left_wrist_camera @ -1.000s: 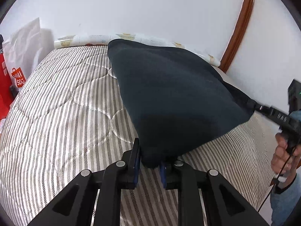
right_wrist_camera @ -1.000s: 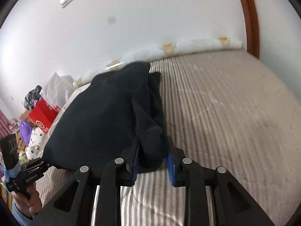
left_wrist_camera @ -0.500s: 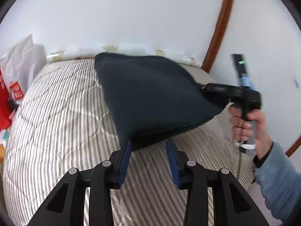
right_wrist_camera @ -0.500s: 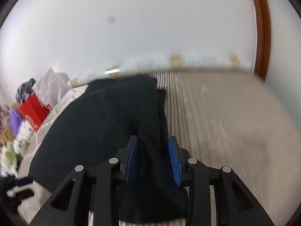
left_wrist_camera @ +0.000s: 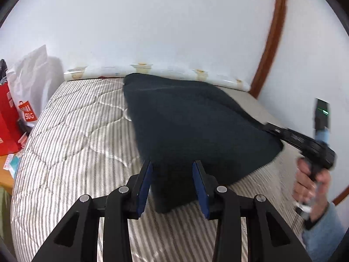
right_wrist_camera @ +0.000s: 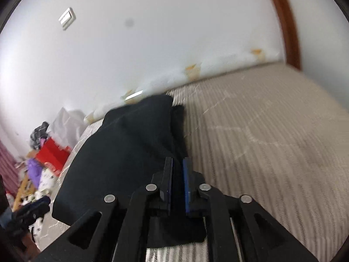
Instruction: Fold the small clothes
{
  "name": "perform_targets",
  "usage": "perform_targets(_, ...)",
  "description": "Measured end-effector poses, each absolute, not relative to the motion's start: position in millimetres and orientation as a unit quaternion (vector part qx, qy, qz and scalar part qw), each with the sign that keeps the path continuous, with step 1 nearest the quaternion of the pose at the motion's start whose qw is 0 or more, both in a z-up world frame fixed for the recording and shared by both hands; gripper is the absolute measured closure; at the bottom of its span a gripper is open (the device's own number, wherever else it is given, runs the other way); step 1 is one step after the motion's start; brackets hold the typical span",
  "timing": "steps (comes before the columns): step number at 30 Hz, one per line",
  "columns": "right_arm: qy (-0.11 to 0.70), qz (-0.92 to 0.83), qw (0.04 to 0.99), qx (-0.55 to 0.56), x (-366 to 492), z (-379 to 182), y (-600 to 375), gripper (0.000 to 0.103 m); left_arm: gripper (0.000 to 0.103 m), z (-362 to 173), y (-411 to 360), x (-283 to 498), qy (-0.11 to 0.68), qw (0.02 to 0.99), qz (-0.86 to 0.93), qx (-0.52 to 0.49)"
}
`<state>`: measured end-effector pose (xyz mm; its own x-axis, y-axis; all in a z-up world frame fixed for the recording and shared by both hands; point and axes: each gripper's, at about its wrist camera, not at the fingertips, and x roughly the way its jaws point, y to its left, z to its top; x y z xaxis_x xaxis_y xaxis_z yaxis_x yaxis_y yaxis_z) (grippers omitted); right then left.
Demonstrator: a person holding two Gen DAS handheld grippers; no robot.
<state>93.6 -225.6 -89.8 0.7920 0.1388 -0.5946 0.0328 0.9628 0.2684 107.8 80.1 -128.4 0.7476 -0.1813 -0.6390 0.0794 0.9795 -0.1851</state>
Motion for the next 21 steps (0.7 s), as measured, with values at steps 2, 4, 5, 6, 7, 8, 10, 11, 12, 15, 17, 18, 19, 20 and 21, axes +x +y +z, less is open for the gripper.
perform_targets(2,0.325,0.03,0.939,0.112,86.9,-89.8,-219.1,0.092,0.064,-139.5,79.8,117.7,0.37,0.925,-0.056,-0.063)
perform_targets(4,0.335,0.014,0.94,0.071,83.7,-94.8,-213.1,0.092,0.064,-149.4,79.5,118.9,0.379,0.922,-0.057,-0.061)
perform_targets(5,0.343,-0.006,0.938,0.045,82.6,-99.9,-210.7,0.092,0.062,-154.1,79.1,120.2,0.386,0.919,-0.057,-0.058)
perform_targets(6,0.356,-0.035,0.933,0.025,81.2,-105.3,-212.9,0.092,0.062,-157.5,79.0,121.6,0.393,0.916,-0.057,-0.054)
perform_targets(7,0.366,-0.047,0.929,0.02,82.2,-108.3,-214.9,0.091,0.062,-156.9,79.6,121.4,0.393,0.916,-0.058,-0.055)
perform_targets(8,0.383,-0.058,0.922,0.018,81.7,-111.8,-218.3,0.091,0.062,-153.8,81.3,120.5,0.393,0.915,-0.062,-0.059)
perform_targets(10,0.39,-0.06,0.919,0.018,77.3,-107.9,-223.4,0.091,0.062,-146.6,84.5,121.6,0.391,0.915,-0.072,-0.069)
perform_targets(11,0.385,-0.058,0.921,0.015,75.6,-100.9,-224.0,0.091,0.063,-143.5,85.0,121.2,0.389,0.916,-0.074,-0.071)
perform_targets(12,0.38,-0.055,0.923,0.013,75.0,-95.8,-224.4,0.09,0.063,-137.8,86.6,123.0,0.383,0.918,-0.075,-0.07)
perform_targets(15,0.361,-0.021,0.932,0.021,80.1,-72.3,-218.2,0.084,0.063,-128.5,87.8,129.1,0.377,0.921,-0.077,-0.068)
perform_targets(17,0.352,0.008,0.935,0.027,94.0,-62.2,-210.1,0.072,0.063,-125.5,88.8,135.5,0.38,0.919,-0.081,-0.07)
perform_targets(18,0.353,0.015,0.935,0.027,98.9,-60.4,-206.3,0.069,0.063,-124.7,89.1,137.6,0.382,0.918,-0.083,-0.07)
perform_targets(19,0.356,0.026,0.933,0.03,109.1,-61.2,-201.7,0.065,0.063,-124.2,89.9,141.2,0.384,0.917,-0.084,-0.071)
perform_targets(20,0.361,0.029,0.932,0.033,117.5,-63.2,-199.9,0.064,0.063,-124.3,90.6,143.2,0.385,0.917,-0.084,-0.07)
perform_targets(21,0.369,0.029,0.928,0.038,127.1,-66.3,-198.6,0.064,0.063,-124.7,91.7,147.0,0.386,0.916,-0.086,-0.07)
